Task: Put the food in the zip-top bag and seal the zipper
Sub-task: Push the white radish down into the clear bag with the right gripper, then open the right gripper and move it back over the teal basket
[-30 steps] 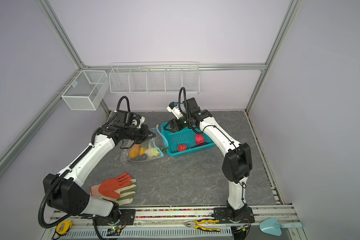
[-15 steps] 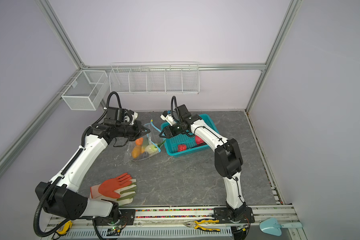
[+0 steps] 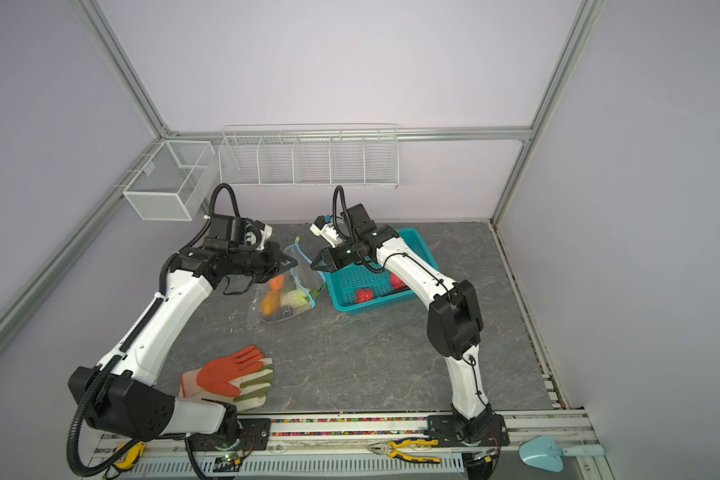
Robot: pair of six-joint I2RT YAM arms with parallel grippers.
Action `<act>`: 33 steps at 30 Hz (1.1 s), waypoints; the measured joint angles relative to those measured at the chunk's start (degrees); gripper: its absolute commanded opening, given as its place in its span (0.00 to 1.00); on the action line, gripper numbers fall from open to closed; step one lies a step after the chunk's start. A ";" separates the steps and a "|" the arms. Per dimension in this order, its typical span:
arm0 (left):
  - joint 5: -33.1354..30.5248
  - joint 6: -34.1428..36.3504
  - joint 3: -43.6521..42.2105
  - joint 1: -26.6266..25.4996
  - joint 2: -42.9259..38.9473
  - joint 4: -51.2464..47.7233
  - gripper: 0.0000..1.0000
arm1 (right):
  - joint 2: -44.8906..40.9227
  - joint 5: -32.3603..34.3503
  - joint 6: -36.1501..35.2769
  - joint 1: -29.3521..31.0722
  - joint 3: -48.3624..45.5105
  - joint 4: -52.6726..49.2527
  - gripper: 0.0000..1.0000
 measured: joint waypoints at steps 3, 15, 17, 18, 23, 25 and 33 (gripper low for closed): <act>-0.24 0.44 0.39 0.96 -0.74 -1.31 0.00 | 0.07 0.17 0.24 0.42 1.90 -0.22 0.13; -4.59 1.57 3.26 5.57 -7.32 -4.52 0.00 | 2.27 2.54 1.70 1.31 7.43 -1.09 0.18; -4.70 1.60 3.67 5.57 -7.52 -4.50 0.00 | 2.25 3.28 1.77 1.31 7.37 -1.40 0.24; -4.68 1.57 3.67 5.57 -7.48 -4.44 0.00 | 2.25 3.85 1.81 1.31 7.23 -1.49 0.27; -3.74 1.46 2.05 5.57 -6.36 -2.89 0.00 | 1.03 7.82 1.53 0.55 2.93 -1.95 0.36; -2.80 1.46 0.87 5.57 -5.40 -2.12 0.00 | -0.15 10.36 1.25 -0.52 -0.11 -2.58 0.38; -0.96 1.05 -3.50 3.82 -2.29 1.09 0.00 | -5.29 24.35 -1.92 -7.82 -8.11 -6.29 0.53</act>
